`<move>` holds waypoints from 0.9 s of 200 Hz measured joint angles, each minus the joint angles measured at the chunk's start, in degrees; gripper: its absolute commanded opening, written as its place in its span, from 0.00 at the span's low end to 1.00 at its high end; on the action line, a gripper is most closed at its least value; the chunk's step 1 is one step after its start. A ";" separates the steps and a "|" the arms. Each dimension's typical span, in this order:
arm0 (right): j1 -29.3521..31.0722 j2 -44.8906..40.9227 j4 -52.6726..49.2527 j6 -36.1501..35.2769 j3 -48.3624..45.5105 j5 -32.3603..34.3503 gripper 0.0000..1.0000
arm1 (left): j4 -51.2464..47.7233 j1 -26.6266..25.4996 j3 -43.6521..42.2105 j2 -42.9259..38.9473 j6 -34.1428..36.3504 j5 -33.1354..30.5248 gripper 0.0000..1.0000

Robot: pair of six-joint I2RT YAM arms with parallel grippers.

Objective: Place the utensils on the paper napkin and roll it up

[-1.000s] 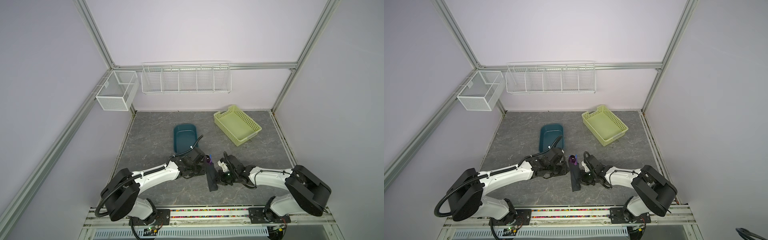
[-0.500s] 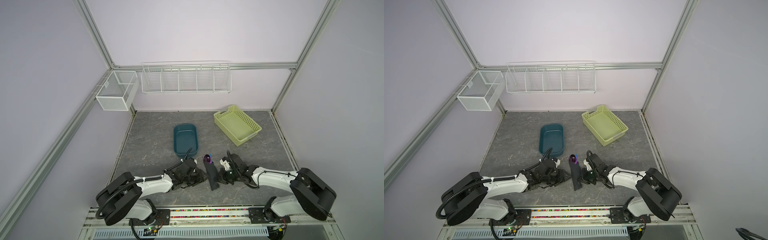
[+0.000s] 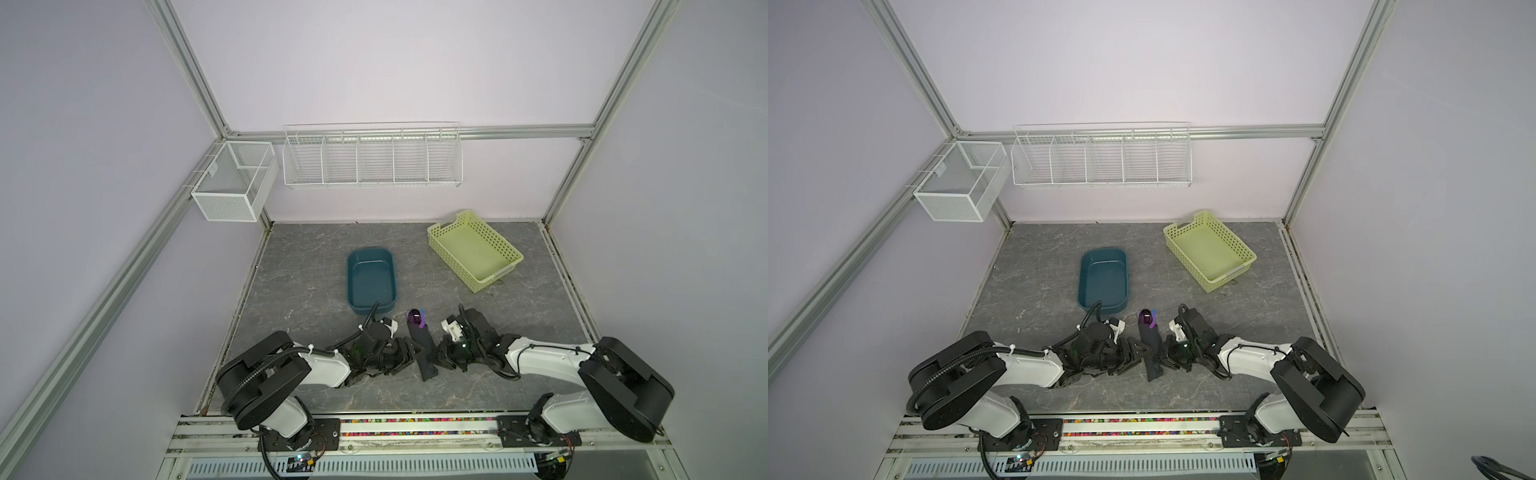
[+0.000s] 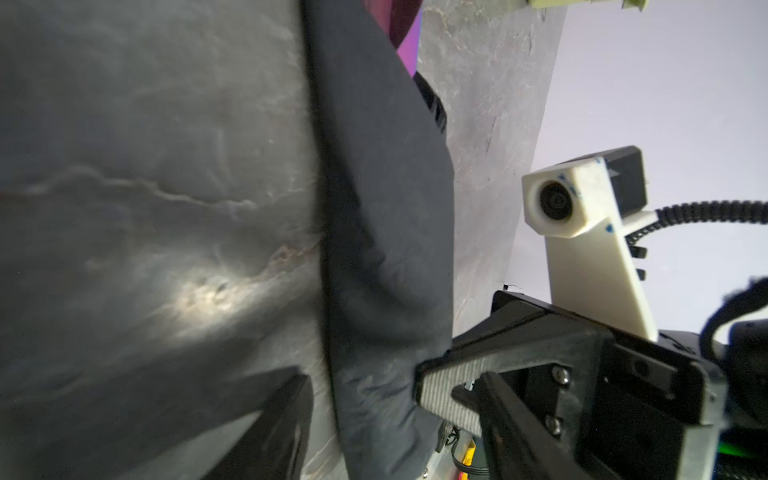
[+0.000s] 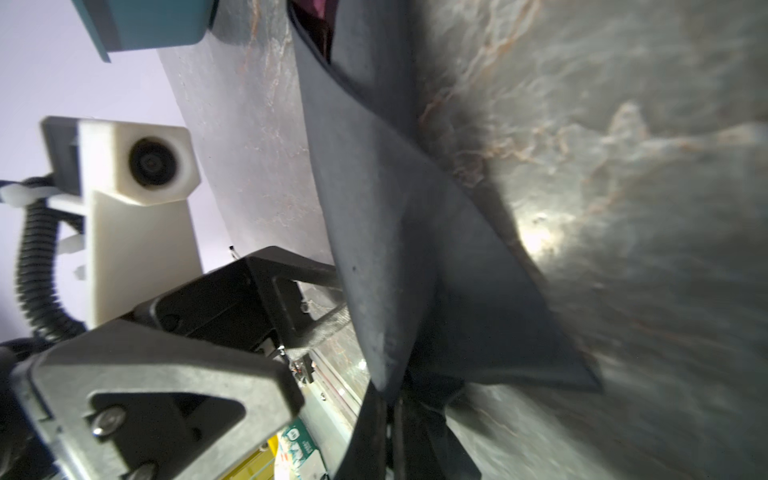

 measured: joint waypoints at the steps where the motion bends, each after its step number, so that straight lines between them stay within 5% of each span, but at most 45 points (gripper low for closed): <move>1: 0.00 0.02 0.09 0.07 -0.02 0.00 0.06 | 0.20 0.00 -0.04 0.09 -0.07 0.04 0.66; 123: -0.76 0.13 10.10 8.07 -2.08 -2.23 0.06 | 7.17 0.00 -1.66 2.21 -3.39 0.46 0.69; 180: -1.01 2.32 16.65 12.02 -3.82 -3.50 0.06 | 23.10 0.09 -2.99 10.49 -7.45 0.92 0.69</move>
